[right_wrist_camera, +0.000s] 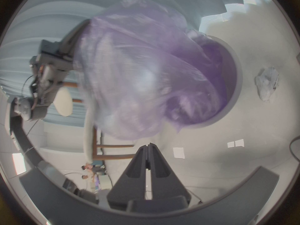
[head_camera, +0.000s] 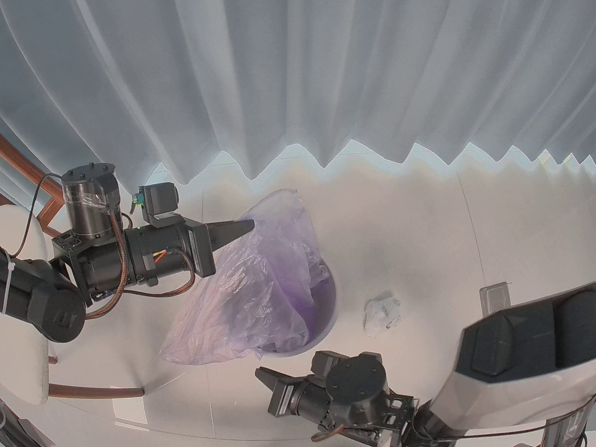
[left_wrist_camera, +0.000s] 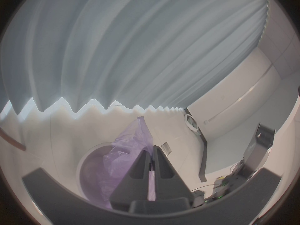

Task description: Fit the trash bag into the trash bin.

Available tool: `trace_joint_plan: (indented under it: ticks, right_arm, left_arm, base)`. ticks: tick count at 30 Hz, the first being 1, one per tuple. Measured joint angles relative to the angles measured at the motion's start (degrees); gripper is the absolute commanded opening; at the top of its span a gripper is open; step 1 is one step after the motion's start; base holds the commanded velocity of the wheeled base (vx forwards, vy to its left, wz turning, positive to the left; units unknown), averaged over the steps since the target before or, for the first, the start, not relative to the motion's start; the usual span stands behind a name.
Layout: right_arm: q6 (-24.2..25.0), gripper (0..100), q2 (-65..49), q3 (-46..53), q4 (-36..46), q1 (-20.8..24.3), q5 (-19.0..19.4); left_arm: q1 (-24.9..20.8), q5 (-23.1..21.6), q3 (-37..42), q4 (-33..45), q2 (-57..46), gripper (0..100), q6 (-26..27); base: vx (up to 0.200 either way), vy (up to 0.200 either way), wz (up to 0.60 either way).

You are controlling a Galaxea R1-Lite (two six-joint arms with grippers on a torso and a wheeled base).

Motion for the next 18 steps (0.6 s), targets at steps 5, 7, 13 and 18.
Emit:
trace_joint_plan:
  ticks: [5, 7, 13, 18]
  right_arm:
    - [0.49, 0, -7.03, 7.61, -5.47, 4.99, 2.38]
    - [0.78, 0, -10.97, 10.78, -7.39, 6.30, 2.95]
    - [1.83, 0, -23.93, 18.42, -8.70, 4.13, 4.13]
    - [2.34, 0, -33.09, 19.87, -0.07, -5.85, 5.69]
  left_arm:
    - [-0.05, 0.55, 0.82, 2.93, -0.46, 0, 6.01]
    - [-0.40, 0.80, 0.88, 3.71, -0.55, 0, 8.58]
    - [-2.26, 1.32, 1.35, 8.00, -0.93, 0, 20.16]
    - [-4.63, 2.26, 1.90, 10.74, -1.10, 0, 29.32]
  base:
    - [0.000, 0.000, 0.00]
    - [0.000, 0.000, 0.00]
    - [0.000, 0.000, 0.00]
    - [0.000, 0.000, 0.00]
